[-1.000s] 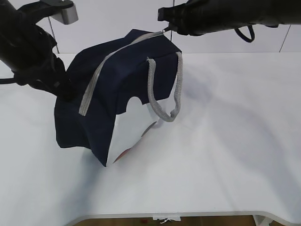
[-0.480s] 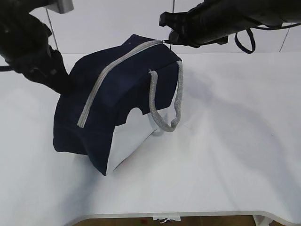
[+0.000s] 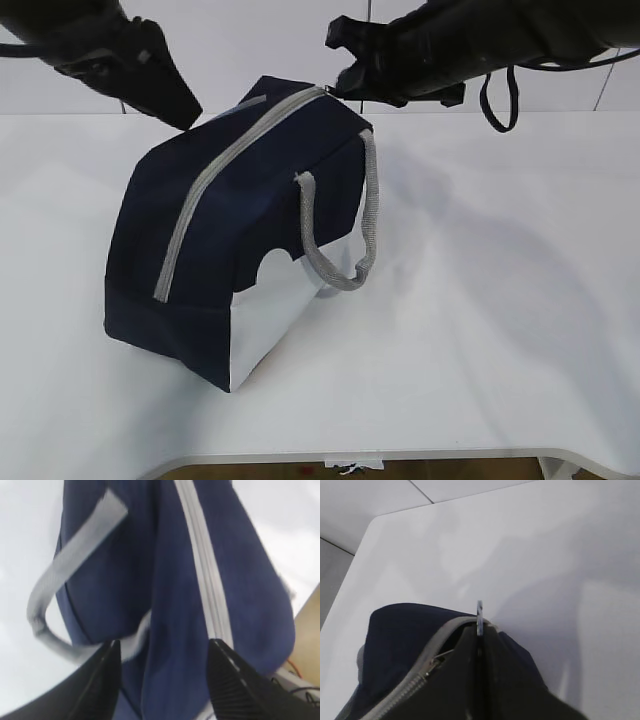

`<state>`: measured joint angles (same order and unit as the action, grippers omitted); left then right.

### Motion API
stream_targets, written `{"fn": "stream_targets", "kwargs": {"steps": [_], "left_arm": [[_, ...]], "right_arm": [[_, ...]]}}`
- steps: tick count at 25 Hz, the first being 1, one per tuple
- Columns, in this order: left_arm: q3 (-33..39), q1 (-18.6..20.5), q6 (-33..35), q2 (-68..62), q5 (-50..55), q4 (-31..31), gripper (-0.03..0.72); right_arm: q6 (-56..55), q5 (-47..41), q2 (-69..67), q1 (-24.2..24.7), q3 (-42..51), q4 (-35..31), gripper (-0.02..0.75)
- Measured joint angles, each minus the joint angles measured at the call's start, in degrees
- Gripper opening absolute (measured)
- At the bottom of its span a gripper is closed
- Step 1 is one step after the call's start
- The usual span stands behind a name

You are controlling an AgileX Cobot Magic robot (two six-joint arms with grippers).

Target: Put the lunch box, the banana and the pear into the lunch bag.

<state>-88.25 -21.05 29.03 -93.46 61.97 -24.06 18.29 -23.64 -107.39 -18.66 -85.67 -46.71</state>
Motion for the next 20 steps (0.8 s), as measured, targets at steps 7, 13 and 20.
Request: {"fn": "stream_targets", "kwargs": {"steps": [7,13,20], "left_arm": [[-3.45,0.00,0.77,-4.95,-0.64,-4.15,0.400],[-6.68,0.00,1.24,-10.79,-0.33,-5.17,0.362],[-6.68,0.00,2.68,-11.60,0.23,-5.20,0.194]], "right_arm": [[3.89,-0.99,0.00,0.00,0.00,-4.14,0.001],[5.39,-1.99,0.00,0.00,0.00,-6.07,0.001],[5.85,-2.02,0.00,0.06,0.00,-6.76,0.001]]}}
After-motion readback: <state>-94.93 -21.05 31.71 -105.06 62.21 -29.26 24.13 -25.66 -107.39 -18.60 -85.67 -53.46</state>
